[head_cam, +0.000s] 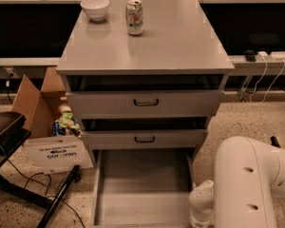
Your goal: Open bottom drawer
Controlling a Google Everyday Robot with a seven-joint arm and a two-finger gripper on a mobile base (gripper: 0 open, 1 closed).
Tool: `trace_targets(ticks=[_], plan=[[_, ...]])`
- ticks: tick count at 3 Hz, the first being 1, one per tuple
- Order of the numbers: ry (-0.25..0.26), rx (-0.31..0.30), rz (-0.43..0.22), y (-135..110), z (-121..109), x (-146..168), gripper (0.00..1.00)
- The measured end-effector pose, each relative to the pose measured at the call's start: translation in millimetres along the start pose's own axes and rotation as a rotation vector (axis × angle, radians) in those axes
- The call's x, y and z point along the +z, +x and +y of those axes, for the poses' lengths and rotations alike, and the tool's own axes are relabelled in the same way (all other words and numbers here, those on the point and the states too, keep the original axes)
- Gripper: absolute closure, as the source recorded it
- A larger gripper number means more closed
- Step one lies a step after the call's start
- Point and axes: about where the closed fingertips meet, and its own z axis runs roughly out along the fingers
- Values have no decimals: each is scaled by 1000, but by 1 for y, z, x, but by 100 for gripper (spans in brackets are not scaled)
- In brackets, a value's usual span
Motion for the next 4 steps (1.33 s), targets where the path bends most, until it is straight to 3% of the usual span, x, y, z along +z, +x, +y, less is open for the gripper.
trace_targets(ticks=[2,3,4], plan=[[0,0,0,0,0,0,50],[0,0,0,0,-1,0,19],[0,0,0,-1,-1,0,0]])
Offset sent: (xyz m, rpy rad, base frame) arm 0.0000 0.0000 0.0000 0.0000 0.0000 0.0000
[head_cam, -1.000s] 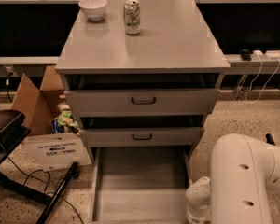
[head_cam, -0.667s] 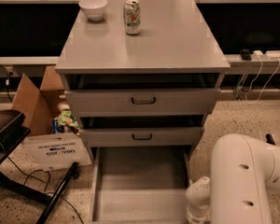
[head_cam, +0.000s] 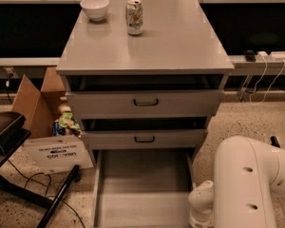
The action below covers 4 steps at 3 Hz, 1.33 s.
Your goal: Open bottom drawer
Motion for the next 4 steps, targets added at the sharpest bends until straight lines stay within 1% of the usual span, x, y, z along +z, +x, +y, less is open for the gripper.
trace_targets(ticks=[1,2,3,4], plan=[[10,-6,8,0,4,-8,0],[10,-6,8,-3,6,-8,0],[110,-20,-64,-16,11,-51,0],[193,-37,-63,-5,46,-108,0]])
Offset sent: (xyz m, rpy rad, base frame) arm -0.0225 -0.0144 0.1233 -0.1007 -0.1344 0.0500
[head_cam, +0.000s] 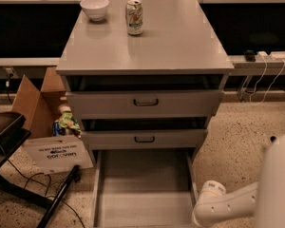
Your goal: Open bottom drawer
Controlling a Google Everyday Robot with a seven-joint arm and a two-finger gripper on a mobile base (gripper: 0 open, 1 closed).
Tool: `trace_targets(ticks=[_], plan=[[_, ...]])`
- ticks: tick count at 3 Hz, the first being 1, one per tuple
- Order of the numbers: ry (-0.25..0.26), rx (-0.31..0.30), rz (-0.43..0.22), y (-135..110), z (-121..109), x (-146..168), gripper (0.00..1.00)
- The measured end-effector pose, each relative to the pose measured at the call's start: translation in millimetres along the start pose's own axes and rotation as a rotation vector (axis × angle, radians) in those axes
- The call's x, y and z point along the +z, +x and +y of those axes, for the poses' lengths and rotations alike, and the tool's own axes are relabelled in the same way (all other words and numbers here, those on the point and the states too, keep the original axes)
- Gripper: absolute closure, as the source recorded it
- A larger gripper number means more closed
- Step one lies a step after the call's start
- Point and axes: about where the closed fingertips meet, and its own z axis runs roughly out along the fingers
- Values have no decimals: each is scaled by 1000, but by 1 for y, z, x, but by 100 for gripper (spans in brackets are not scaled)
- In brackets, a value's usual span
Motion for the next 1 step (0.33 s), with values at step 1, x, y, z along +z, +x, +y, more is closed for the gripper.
trace_targets(ticks=[1], plan=[[69,79,64,26,63,-79,0]])
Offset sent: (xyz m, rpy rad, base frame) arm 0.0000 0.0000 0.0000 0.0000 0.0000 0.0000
